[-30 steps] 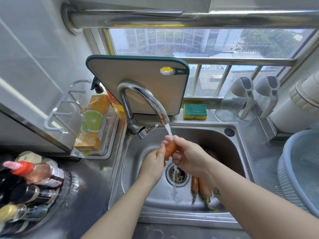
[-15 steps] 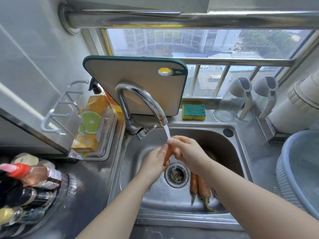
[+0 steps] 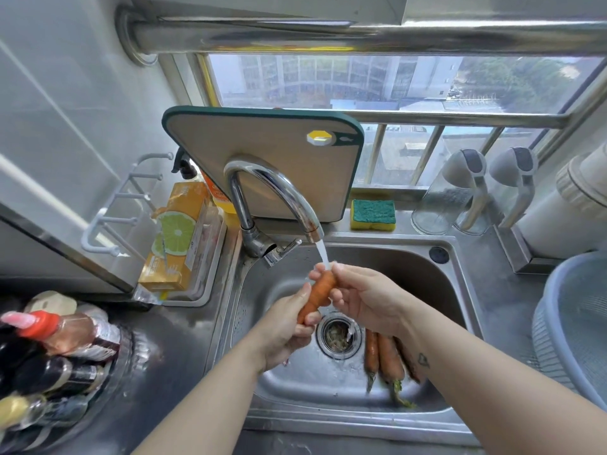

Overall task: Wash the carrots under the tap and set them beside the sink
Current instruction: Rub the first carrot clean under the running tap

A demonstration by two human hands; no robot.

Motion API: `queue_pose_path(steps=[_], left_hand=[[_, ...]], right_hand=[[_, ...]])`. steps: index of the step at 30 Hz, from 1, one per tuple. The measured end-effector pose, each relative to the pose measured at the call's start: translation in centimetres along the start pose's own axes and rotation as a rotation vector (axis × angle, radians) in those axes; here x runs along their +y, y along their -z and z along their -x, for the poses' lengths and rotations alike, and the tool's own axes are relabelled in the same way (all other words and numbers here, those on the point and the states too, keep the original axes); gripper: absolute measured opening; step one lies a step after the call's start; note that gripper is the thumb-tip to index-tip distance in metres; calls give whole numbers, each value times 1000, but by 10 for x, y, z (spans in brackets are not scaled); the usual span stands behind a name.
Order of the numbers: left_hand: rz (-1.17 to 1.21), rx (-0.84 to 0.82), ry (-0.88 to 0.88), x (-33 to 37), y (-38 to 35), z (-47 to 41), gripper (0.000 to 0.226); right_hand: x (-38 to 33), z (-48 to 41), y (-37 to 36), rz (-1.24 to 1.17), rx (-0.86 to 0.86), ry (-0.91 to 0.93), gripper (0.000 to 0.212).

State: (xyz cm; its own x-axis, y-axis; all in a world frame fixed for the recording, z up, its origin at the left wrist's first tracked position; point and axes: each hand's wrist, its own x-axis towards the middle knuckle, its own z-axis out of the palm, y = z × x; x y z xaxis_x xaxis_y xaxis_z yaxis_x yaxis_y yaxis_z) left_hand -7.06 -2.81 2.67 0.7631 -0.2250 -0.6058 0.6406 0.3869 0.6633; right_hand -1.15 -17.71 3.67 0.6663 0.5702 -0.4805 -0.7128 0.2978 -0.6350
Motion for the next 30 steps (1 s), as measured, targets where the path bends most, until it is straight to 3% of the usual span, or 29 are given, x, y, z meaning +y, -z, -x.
queue_pose_path(steps=[3,7,11,16,22,25,27,30], left_hand=[[182,-49,112,5,-1,3,40],[188,-72,153,9,-2,4,44],[-49,25,15,9,-9,0,40],[-826,157,-275,3,-16,1,23],[-938,162,-358,8,-14,2,20],[-972,161,-385,13,-14,3,21],[-962,157,-378,15,-13,1,27],[-906,94,-340,14,-6,-4,23]], right_hand=[[0,3,2,0,-30,14,21],[-2,4,3,190,-49,80,21],[1,-1,-3,551,125,242,13],[4,-6,-7,812,367,326,6],[-7,-10,-2,736,315,278,30],[-7,-10,2,945,262,304,23],[-5,-10,1,1093,302,351,40],[-10,-7,3,1029,250,345,41]])
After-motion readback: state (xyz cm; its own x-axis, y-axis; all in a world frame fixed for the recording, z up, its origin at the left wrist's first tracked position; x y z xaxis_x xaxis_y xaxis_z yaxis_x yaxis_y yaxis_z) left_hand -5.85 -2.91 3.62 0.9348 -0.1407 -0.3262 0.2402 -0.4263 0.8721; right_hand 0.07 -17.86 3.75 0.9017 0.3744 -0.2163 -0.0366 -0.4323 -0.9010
